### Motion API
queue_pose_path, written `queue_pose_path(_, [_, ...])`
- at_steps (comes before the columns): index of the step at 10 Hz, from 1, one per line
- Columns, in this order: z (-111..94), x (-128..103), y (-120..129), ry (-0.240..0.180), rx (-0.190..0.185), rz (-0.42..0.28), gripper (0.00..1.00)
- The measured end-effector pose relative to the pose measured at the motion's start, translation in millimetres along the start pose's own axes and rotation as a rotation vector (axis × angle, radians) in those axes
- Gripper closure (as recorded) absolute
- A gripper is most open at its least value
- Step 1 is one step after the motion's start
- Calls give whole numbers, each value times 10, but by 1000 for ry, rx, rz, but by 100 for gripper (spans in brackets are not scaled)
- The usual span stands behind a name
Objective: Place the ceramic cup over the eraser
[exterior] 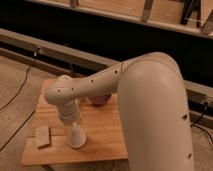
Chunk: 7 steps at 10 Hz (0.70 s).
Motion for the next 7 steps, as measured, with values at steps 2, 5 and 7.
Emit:
queue_pose_path(2, [0,0,0,0,0,0,50])
queue_pose_path(5, [0,0,-1,0,0,0,23])
queue_pose_path(7, [0,0,0,0,0,0,20])
